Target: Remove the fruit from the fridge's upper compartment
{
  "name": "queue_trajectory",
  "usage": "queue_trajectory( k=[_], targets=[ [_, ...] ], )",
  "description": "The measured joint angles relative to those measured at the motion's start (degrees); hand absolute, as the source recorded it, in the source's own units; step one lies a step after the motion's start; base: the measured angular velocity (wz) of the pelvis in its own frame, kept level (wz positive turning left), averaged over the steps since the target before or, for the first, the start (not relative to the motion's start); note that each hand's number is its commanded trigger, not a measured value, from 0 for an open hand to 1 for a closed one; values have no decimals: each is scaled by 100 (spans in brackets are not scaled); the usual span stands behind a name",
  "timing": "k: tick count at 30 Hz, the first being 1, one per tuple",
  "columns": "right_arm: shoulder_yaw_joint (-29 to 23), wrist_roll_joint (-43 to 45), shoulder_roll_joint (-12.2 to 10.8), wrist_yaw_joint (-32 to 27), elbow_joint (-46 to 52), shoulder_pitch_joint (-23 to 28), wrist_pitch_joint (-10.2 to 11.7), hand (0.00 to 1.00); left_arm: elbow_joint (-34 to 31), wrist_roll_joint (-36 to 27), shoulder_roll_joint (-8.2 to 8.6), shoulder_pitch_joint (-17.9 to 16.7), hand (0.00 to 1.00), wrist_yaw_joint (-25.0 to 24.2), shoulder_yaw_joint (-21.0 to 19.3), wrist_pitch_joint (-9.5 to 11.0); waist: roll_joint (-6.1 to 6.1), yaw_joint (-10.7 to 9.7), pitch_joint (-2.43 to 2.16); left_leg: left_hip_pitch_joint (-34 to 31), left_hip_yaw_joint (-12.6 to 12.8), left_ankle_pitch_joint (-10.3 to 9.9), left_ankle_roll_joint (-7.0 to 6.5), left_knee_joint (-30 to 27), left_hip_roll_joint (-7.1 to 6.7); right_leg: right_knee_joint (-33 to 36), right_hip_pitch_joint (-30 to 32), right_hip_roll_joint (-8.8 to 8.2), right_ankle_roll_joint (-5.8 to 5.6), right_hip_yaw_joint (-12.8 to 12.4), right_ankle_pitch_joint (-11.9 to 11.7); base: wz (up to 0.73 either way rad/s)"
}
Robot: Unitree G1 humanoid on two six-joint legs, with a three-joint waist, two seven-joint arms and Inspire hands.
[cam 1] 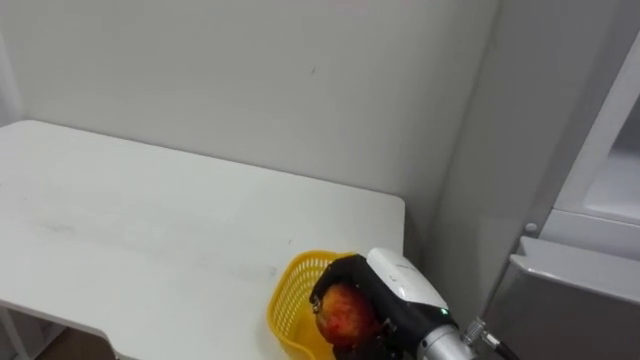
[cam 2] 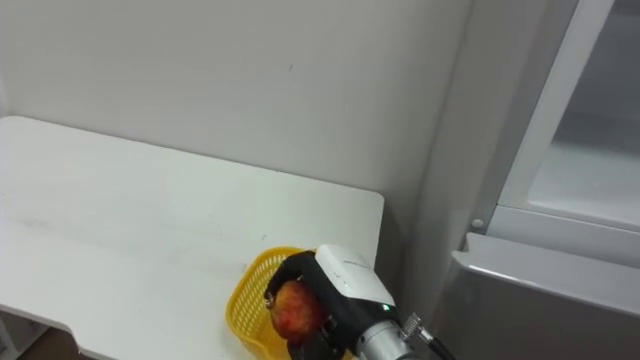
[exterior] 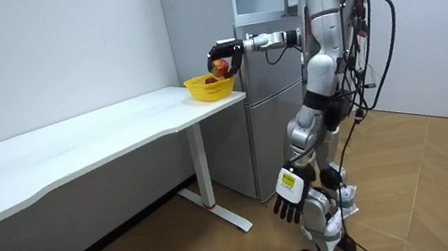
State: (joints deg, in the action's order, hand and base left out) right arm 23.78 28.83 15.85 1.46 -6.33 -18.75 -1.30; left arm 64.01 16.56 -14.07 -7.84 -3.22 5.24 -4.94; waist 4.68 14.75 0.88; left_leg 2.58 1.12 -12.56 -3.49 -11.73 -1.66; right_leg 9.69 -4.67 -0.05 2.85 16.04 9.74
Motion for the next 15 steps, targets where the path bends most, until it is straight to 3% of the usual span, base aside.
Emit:
queue_trajectory(
  k=[1, 2, 3, 15],
  targets=[
    [0, -1, 0, 0, 0, -5, 0, 52, 0, 1, 0, 0, 0, 0, 0, 0, 0, 0, 0, 0, -1, 0, 0, 2, 0, -1, 0, 0, 0, 1, 0, 0],
    [0, -1, 0, 0, 0, -5, 0, 13, 0, 1, 0, 0, 0, 0, 0, 0, 0, 0, 0, 0, -1, 0, 0, 2, 0, -2, 0, 0, 0, 2, 0, 0],
    [3, -1, 0, 0, 0, -5, 0, 0, 0, 1, 0, 0, 0, 0, 0, 0, 0, 0, 0, 0, -2, 0, 0, 4, 0, -2, 0, 0, 0, 2, 0, 0],
    [31, -136, -2, -2, -19, -30, 1, 0, -2, 138, 1, 4, 0, 3, -3, 0, 1, 5, -1, 8, -3, 1, 1, -5, -1, -1, -15, -1, 0, 1, 0, 0]
  ],
)
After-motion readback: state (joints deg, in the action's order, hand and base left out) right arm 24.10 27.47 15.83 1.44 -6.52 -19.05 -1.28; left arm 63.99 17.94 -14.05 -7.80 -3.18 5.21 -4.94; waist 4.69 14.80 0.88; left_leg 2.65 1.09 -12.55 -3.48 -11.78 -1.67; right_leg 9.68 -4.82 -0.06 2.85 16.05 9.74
